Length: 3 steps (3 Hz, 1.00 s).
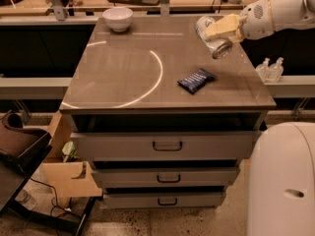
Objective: Place 7up can upright
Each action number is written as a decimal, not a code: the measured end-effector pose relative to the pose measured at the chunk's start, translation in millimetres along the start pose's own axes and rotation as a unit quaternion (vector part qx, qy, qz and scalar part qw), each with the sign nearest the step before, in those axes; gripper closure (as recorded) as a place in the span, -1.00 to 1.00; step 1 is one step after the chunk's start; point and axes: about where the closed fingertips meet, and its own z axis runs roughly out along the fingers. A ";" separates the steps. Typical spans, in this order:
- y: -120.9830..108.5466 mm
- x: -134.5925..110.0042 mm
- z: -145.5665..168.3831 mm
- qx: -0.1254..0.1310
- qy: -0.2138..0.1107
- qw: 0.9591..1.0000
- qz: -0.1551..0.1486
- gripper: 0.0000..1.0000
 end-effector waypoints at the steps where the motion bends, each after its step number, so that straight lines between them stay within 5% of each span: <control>1: -0.6 0.4 1.0 0.000 0.001 1.000 0.001 1.00; 3: -13.7 -12.7 17.3 -0.011 -0.068 0.995 -0.076 1.00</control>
Offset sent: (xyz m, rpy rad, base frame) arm -0.0031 0.0176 -0.0145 0.0016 -0.2165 0.0061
